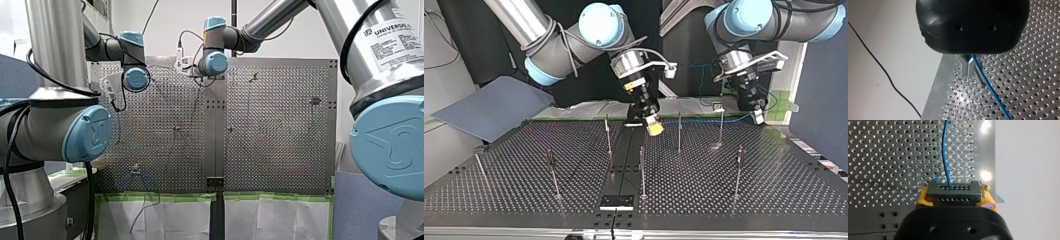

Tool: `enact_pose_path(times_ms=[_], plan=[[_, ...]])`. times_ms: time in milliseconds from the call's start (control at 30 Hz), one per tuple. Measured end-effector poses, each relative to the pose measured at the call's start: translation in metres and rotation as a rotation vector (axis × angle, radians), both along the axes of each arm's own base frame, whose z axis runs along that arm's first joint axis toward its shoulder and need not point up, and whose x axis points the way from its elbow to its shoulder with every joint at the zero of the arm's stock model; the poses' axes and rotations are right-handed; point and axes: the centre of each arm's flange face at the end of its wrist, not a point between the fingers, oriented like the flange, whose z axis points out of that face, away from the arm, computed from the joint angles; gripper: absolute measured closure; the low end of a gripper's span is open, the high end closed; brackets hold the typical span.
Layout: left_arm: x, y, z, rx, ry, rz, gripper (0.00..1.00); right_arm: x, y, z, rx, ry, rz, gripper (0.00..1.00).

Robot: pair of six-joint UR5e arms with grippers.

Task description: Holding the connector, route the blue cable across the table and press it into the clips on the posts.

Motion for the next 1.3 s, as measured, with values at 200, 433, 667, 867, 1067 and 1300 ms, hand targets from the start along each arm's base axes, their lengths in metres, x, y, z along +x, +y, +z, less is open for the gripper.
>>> enact_pose_path(times_ms=[200, 433, 667, 867, 1067, 1300], plan=[[0.016, 0.005, 0.006, 0.002, -0.012, -0.003, 1.0, 0.011, -0.01, -0.012, 0.015, 0.02, 0.0, 1.0], [0.028, 0.013, 0.009, 0.011, -0.032, -0.016, 1.0, 0.025, -0.021, -0.012, 0.011, 0.015, 0.009, 1.0], [0.045, 0.02, 0.003, 0.017, -0.038, -0.043, 1.0, 0.037, -0.031, -0.019, 0.013, 0.019, 0.009, 1.0], [0.062, 0.025, -0.007, 0.023, -0.029, -0.062, 1.0, 0.043, -0.039, -0.021, 0.013, 0.019, 0.007, 1.0], [0.072, 0.031, -0.005, 0.02, -0.057, -0.075, 1.0, 0.044, -0.045, -0.025, 0.018, 0.023, 0.0, 1.0], [0.092, 0.038, -0.013, 0.026, -0.046, -0.091, 1.0, 0.044, -0.05, -0.029, 0.019, 0.025, -0.005, 1.0]])
